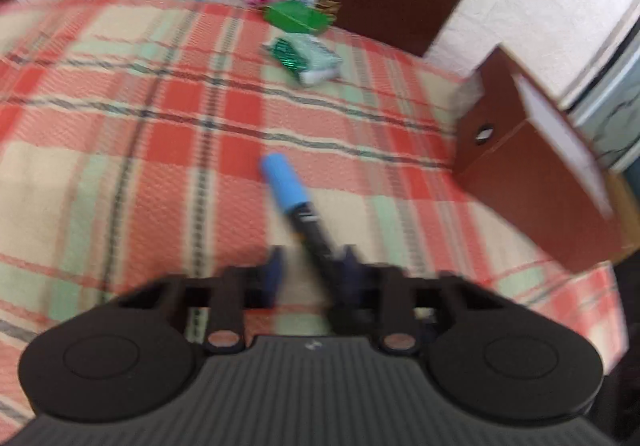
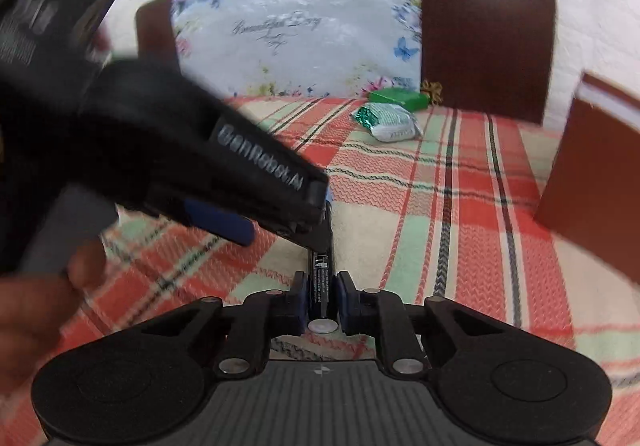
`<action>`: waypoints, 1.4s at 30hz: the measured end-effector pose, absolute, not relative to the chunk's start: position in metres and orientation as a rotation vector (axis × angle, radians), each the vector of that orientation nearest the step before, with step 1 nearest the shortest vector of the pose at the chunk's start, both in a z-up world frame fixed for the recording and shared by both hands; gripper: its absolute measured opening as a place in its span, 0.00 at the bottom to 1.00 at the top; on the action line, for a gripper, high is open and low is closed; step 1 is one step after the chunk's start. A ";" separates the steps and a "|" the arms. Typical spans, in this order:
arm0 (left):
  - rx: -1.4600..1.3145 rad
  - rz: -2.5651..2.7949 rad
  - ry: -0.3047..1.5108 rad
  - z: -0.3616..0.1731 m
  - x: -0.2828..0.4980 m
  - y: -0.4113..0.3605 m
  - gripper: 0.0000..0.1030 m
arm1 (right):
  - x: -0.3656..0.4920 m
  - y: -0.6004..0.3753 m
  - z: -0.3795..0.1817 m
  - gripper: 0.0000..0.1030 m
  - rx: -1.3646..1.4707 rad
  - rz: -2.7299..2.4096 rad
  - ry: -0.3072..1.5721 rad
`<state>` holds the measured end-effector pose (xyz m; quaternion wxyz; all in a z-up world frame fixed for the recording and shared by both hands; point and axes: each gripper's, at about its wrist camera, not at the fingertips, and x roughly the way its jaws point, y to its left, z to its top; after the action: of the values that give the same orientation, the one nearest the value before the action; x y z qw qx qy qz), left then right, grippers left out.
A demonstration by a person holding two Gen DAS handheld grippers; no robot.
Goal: Organize objects
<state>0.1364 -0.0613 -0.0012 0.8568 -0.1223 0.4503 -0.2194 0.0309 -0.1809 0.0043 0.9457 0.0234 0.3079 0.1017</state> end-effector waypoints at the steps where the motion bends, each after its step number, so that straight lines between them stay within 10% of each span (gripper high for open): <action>1: -0.254 -0.456 0.945 0.003 0.135 -0.064 0.11 | 0.030 -0.185 0.005 0.14 0.093 0.217 0.634; 18: -0.055 -0.736 0.643 0.132 0.097 -0.222 0.06 | -0.036 -0.285 0.083 0.15 0.135 -0.017 0.246; 25: -0.050 -0.634 0.928 0.061 0.104 -0.224 0.59 | -0.064 -0.335 0.037 0.15 0.239 -0.071 0.360; 29: -0.186 -0.613 1.100 0.015 0.113 -0.224 0.67 | -0.074 -0.340 0.018 0.15 0.299 -0.055 0.388; 33: -0.385 -0.667 1.209 -0.014 0.129 -0.222 0.56 | -0.079 -0.343 0.010 0.15 0.340 -0.035 0.401; 34: -0.392 -0.691 1.222 -0.016 0.130 -0.225 0.29 | -0.080 -0.341 0.009 0.15 0.342 -0.032 0.401; 42: -0.298 -0.777 1.046 0.062 0.114 -0.232 0.31 | -0.101 -0.341 0.041 0.15 0.327 -0.034 0.267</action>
<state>0.1138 -0.2318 0.0616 0.7848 -0.1381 0.4851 -0.3601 -0.1006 -0.3411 0.0410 0.9776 0.1625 0.1324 -0.0171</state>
